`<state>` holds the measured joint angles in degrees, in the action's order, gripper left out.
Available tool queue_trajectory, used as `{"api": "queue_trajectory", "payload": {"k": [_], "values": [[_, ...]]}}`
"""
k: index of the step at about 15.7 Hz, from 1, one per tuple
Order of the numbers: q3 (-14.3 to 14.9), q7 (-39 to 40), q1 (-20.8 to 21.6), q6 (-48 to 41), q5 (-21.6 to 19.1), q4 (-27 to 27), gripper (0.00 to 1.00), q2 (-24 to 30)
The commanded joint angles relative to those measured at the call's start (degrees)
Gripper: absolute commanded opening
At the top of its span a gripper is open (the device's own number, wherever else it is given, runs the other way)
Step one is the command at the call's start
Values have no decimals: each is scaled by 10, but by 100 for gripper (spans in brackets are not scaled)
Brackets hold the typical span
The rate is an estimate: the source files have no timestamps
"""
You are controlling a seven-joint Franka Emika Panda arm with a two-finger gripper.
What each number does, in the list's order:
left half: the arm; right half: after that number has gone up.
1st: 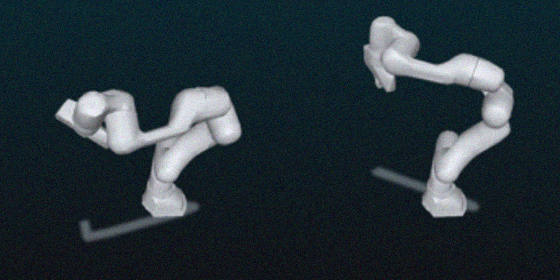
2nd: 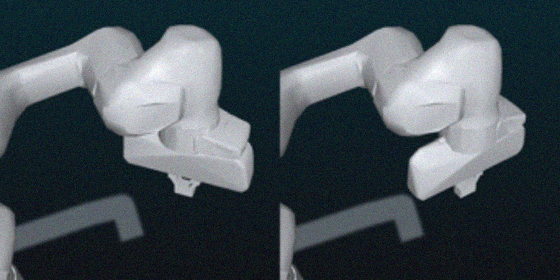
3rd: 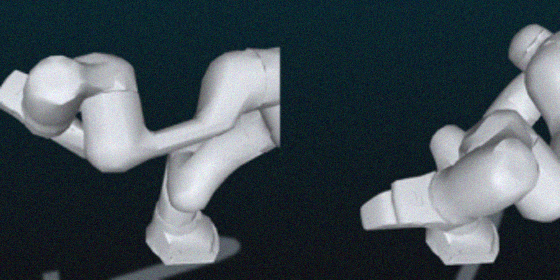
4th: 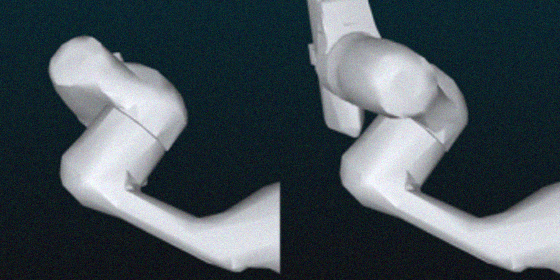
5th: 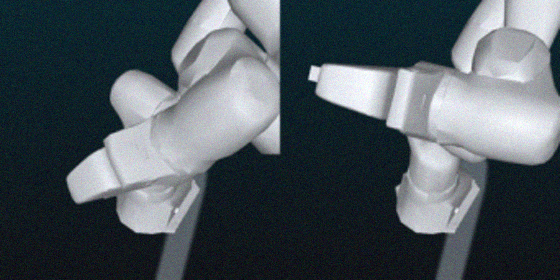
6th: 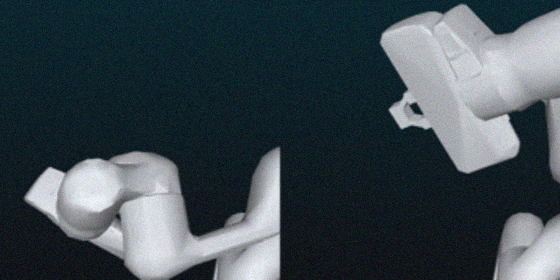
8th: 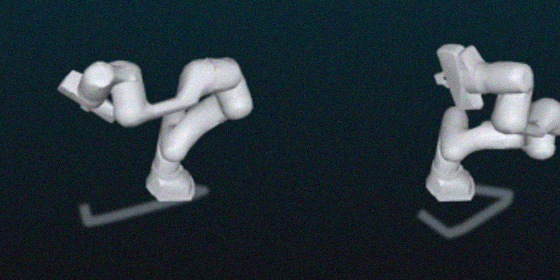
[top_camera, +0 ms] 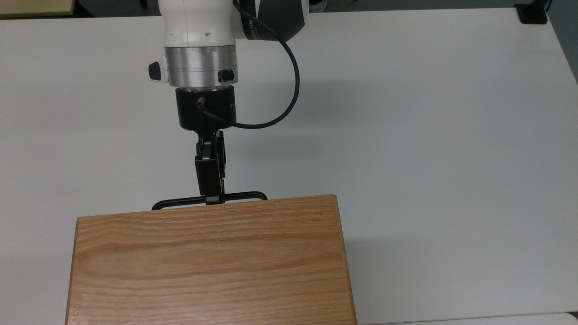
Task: Open the drawer by sliding it
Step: 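Close the gripper on the black bar handle of the upper drawer, then pull the handle straight out, sliding the upper drawer out of the cabinet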
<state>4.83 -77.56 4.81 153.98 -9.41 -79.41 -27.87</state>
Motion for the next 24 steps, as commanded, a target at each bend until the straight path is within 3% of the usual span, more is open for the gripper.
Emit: {"api": "queue_trajectory", "payload": {"k": [1,3,9,14,24], "values": [[18,20,5,0,11,-21,9,8],[18,28,5,-1,11,-31,4,11],[17,52,5,-3,9,-88,0,51],[15,94,6,-3,1,-209,0,142],[15,147,5,-3,-1,-350,1,250]]}}
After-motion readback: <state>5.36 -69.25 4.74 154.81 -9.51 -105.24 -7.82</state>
